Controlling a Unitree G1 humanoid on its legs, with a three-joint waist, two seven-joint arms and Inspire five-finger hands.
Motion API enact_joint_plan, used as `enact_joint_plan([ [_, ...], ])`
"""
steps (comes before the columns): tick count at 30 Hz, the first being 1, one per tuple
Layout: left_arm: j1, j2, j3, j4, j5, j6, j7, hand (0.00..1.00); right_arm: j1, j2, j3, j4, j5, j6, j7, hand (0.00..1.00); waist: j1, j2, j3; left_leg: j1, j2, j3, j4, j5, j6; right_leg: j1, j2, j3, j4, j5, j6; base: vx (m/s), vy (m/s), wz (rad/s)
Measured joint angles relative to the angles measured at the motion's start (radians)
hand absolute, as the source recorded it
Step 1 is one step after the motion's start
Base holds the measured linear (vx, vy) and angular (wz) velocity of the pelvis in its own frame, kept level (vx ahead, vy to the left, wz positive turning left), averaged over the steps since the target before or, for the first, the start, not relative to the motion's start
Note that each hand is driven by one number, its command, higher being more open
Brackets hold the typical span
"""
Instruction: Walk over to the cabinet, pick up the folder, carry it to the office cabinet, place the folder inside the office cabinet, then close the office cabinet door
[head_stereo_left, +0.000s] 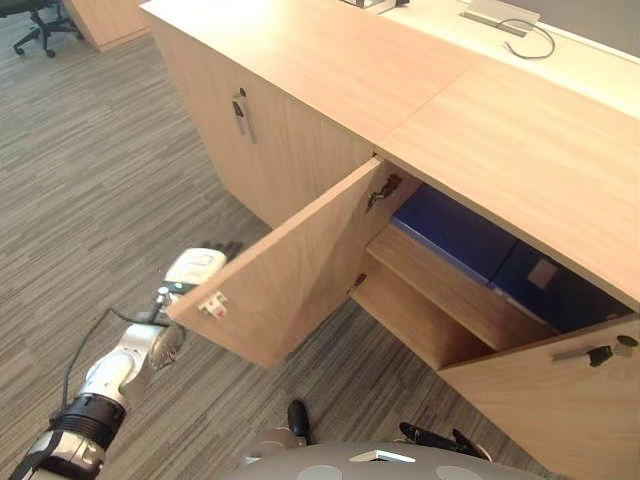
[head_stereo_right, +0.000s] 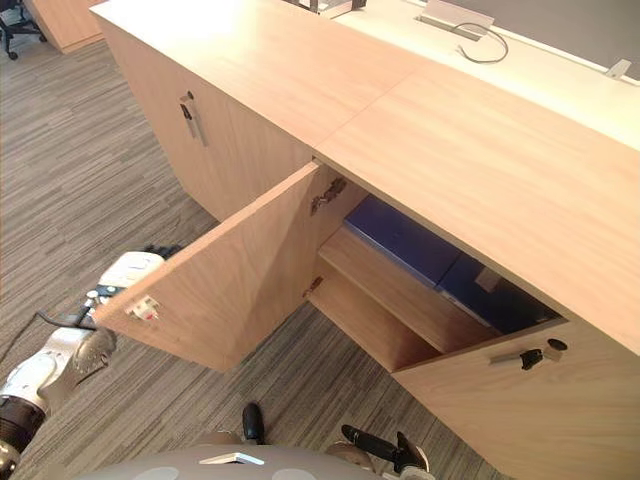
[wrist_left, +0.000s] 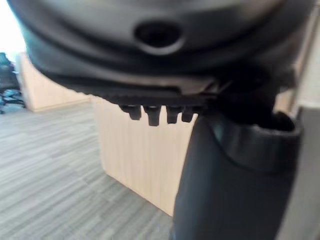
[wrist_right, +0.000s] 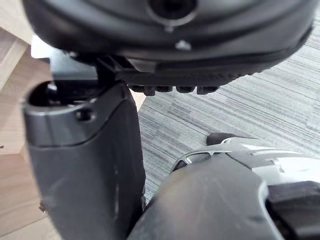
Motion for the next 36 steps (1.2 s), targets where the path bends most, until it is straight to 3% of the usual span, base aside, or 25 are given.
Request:
enact_joint_plan([
  [5, 0.046, -0.129, -0.124, -0.024, 0.000, -0.097, -0.055, 1.00, -0.029, -0.019, 0.036, -0.007, -0.200, -0.009, 0.040, 1.00, -0.030, -0.012, -0.016, -0.032, -0.008, 0.001, -0.003, 0.019, 0.013, -0.022, -0.005, -0.027, -0.026, 0.000, 0.001, -0.09, 0.011, -0.05],
  [11, 0.106, -0.248, -0.155, -0.024, 0.001, -0.109, -0.111, 1.00, -0.030, -0.053, 0.077, -0.053, -0.377, -0.042, 0.122, 1.00, -0.033, -0.015, -0.016, -0.042, -0.010, 0.007, -0.004, 0.032, 0.009, -0.012, -0.003, -0.038, -0.072, -0.019, 0.019, -0.11, -0.020, -0.06],
  [15, 0.134, -0.301, -0.155, -0.024, 0.001, -0.114, -0.138, 1.00, -0.031, -0.080, 0.099, -0.069, -0.399, -0.049, 0.168, 1.00, -0.043, -0.008, -0.017, -0.045, -0.005, 0.006, -0.004, 0.040, 0.009, -0.015, 0.000, -0.039, -0.074, -0.027, 0.023, -0.05, -0.005, 0.01],
  [19, 0.136, -0.321, -0.154, -0.024, 0.001, -0.115, -0.145, 1.00, -0.031, -0.087, 0.127, -0.096, -0.436, -0.075, 0.204, 1.00, -0.058, -0.016, -0.015, -0.057, -0.011, 0.032, -0.003, 0.033, 0.016, -0.028, -0.005, -0.021, -0.093, -0.009, 0.050, 0.05, 0.035, -0.13],
  [26, 0.140, -0.333, -0.154, -0.023, 0.000, -0.114, -0.156, 1.00, -0.031, -0.095, 0.169, -0.125, -0.432, -0.088, 0.228, 1.00, -0.078, -0.027, -0.010, -0.046, -0.033, 0.076, 0.001, -0.006, 0.026, -0.039, -0.023, 0.029, -0.088, 0.005, 0.059, 0.14, 0.048, -0.20],
  [33, 0.140, -0.344, -0.166, -0.009, -0.005, -0.099, -0.155, 1.00, -0.031, -0.097, 0.198, -0.131, -0.393, -0.080, 0.219, 1.00, -0.082, -0.021, -0.013, 0.005, -0.007, 0.130, 0.002, -0.042, -0.001, -0.053, -0.011, 0.072, -0.023, 0.009, 0.054, 0.13, 0.001, -0.24],
  [36, 0.135, -0.355, -0.182, 0.032, -0.005, -0.095, -0.156, 1.00, -0.032, -0.109, 0.223, -0.131, -0.391, -0.077, 0.213, 1.00, -0.084, -0.007, -0.021, 0.020, 0.007, 0.149, 0.002, -0.056, -0.010, -0.056, 0.001, 0.083, -0.013, 0.018, 0.040, 0.11, -0.020, -0.22],
])
